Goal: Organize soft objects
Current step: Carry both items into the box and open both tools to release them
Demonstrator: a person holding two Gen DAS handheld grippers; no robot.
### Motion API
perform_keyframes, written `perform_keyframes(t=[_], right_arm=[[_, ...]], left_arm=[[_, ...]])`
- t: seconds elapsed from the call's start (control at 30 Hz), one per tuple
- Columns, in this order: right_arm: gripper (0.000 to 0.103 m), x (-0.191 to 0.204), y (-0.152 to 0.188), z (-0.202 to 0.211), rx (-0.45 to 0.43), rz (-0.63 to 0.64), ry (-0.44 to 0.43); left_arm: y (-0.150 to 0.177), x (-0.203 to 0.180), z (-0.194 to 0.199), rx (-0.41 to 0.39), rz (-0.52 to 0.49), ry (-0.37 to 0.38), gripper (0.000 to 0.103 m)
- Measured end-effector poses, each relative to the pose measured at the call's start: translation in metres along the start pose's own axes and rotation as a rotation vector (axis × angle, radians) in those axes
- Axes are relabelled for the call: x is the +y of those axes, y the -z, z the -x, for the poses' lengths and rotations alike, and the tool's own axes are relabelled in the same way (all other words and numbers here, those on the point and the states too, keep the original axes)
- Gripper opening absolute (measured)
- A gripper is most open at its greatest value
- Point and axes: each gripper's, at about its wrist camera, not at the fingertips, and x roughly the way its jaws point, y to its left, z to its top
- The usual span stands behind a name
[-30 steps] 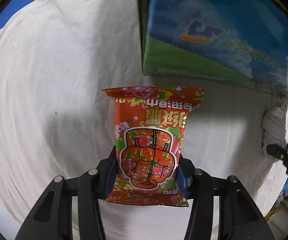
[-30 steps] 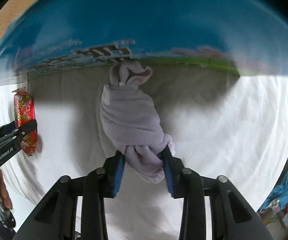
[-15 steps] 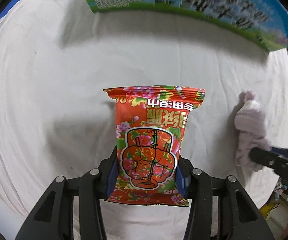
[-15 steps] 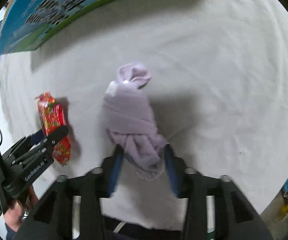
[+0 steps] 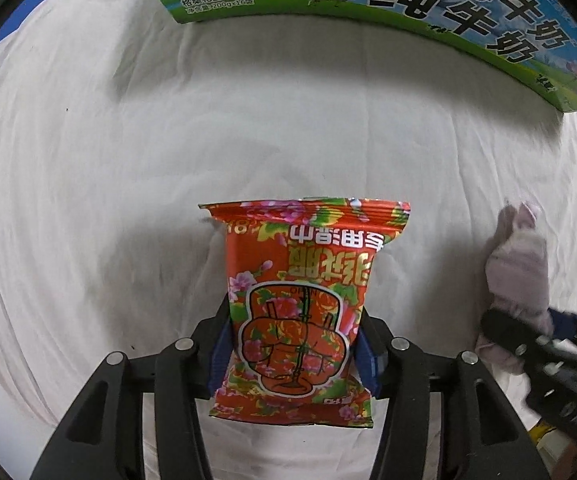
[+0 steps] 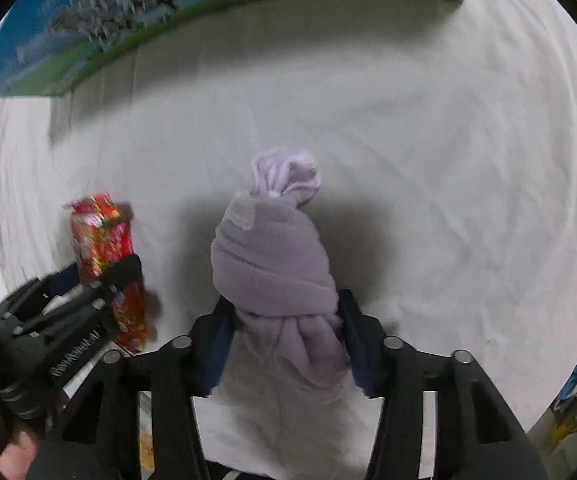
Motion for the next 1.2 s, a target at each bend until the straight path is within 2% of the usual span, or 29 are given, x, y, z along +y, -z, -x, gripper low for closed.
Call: perform_keyframes(t=[0.07, 0.13, 0.23, 0.3, 0.33, 0.47, 0.63, 0.8, 1.0, 1.1, 1.2], right_arm=[[0.051, 0.003, 0.003, -0.005, -0.003, 0.009, 0.02], [0.048, 0.009, 0.004, -0.007, -0.007, 0.017, 0.031], [0.043, 0.019, 0.008, -0.012, -0.009, 0.025, 0.04], [0.04, 0.016, 0.012, -0.005, -0.015, 0.027, 0.043], [0.04, 0.017, 0.013, -0.001, -0.024, 0.032, 0.048], [0.039, 0.023, 0.015, 0.014, -0.051, 0.042, 0.043], [0.039, 0.022, 0.025, 0.048, -0.105, 0.055, 0.015], [0.039, 0.043, 0.042, 0.079, -0.2, 0.063, 0.065], [0.039, 0.053, 0.059, 0.138, -0.324, 0.045, 0.075], [0.039, 0.042, 0.068, 0.18, -0.381, 0.051, 0.081], [0.039, 0.048, 0.078, 0.205, -0.433, 0.062, 0.085]], left_arm=[[0.0, 0.019, -0.001, 0.002, 0.003, 0.002, 0.051], [-0.01, 0.019, 0.0, 0.004, 0.004, 0.0, 0.051], [-0.006, 0.02, 0.003, -0.004, -0.002, -0.001, 0.049], [-0.005, 0.018, 0.005, -0.016, -0.007, -0.007, 0.045], [-0.002, 0.026, 0.005, -0.018, -0.009, -0.004, 0.045], [0.004, 0.016, 0.023, -0.045, -0.019, 0.024, 0.045], [0.014, 0.001, 0.062, -0.115, -0.054, 0.06, 0.045], [0.021, -0.005, 0.113, -0.215, -0.069, 0.081, 0.045], [0.029, 0.002, 0.179, -0.32, -0.066, 0.13, 0.045], [0.033, 0.005, 0.2, -0.356, -0.072, 0.147, 0.045], [0.036, 0.008, 0.22, -0.378, -0.075, 0.177, 0.045]])
